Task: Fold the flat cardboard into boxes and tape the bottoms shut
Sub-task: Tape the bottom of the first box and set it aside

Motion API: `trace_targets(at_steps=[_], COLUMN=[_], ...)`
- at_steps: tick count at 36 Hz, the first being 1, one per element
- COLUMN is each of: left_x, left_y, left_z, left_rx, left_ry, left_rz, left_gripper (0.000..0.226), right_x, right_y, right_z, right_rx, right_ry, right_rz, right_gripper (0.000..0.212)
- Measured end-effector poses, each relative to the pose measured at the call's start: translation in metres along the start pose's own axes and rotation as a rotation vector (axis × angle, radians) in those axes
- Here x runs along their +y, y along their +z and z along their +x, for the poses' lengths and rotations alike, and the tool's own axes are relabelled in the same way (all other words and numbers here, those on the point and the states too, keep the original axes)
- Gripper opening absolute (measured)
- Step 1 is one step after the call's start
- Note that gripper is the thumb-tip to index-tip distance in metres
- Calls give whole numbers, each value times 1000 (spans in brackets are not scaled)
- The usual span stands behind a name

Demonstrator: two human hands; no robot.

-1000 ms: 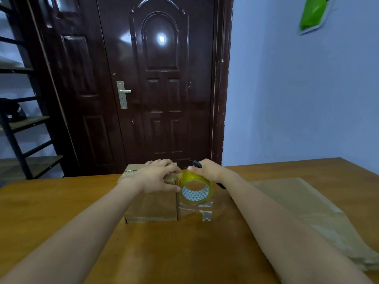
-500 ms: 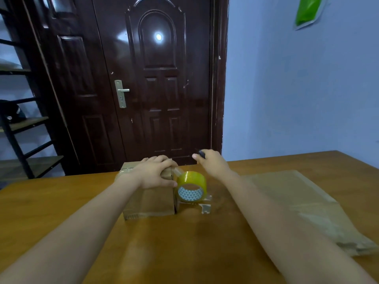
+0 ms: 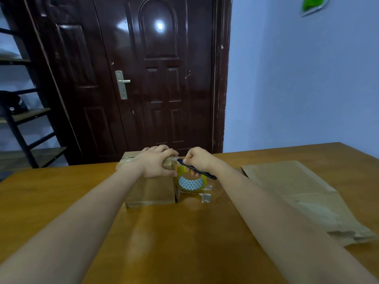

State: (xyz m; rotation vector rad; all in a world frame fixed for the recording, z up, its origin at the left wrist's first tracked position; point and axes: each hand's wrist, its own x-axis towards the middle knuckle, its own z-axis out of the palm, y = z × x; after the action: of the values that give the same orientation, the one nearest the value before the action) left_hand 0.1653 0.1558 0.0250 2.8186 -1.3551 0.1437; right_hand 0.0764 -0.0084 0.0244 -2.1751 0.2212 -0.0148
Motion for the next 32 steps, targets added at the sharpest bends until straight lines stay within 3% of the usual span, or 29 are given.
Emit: trace_targets(at_steps=[8,22,32], left_x=[0,2,0], left_y=[1,0,1], left_z=[0,0,1], left_rx=[13,6,-2], left_ry=[7,11,17], left_rz=[-1,22,19], left_gripper=[74,75,75], right_x=[-1,2,3], right_y=[5,-2,-20], right_z=[13,16,1], right_rx=[96,13,-198], right_ry=[-40,-112,-83], right_rz=[-35,-131,-195], right_gripper=[21,14,9])
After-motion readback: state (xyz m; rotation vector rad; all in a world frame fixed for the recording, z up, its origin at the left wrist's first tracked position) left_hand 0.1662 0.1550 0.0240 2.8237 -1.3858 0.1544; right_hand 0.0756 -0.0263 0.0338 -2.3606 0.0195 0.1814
